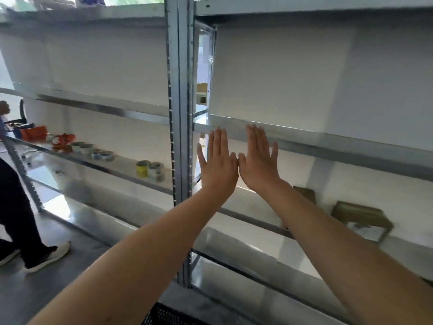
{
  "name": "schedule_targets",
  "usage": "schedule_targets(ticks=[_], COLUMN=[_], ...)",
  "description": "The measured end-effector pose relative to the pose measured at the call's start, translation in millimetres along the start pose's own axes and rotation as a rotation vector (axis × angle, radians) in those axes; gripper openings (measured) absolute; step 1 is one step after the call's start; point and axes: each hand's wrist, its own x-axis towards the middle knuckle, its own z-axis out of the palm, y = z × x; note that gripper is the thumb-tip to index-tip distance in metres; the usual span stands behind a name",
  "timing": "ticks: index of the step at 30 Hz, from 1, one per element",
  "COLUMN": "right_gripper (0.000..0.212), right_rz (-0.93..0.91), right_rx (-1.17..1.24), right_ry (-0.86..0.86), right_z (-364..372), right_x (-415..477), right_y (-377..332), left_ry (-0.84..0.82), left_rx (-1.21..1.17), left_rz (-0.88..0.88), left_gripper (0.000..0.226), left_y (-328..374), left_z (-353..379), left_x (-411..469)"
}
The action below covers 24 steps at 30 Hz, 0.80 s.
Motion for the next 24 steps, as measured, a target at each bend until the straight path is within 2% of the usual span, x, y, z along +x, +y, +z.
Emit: schedule_targets(ticks=[6, 11, 18, 24], right_gripper=[0.068, 0.069, 0.067, 0.067], right_rz=[0.104, 0.194, 0.23, 0.35], right_rx=[-0.101, -0.156, -0.28, -0.36], right_ry=[0.065, 0.083, 0.025, 0.044], right_z=[-63, -106, -176, -251], right_x=[-15, -46, -110, -174], right_y=[77, 141, 236, 328], left_ry=[0.024, 0.001, -0.086, -0.172], left_rx=[-0.049, -0.073, -0.125, -0.268], left_rz=[0.157, 0.198, 0.318, 0.39], left_gripper=[0.061, 0.062, 0.061, 0.061], left_y=[88, 166, 297, 420], left_z=[8, 14, 28, 39], left_x=[4, -6, -59, -108])
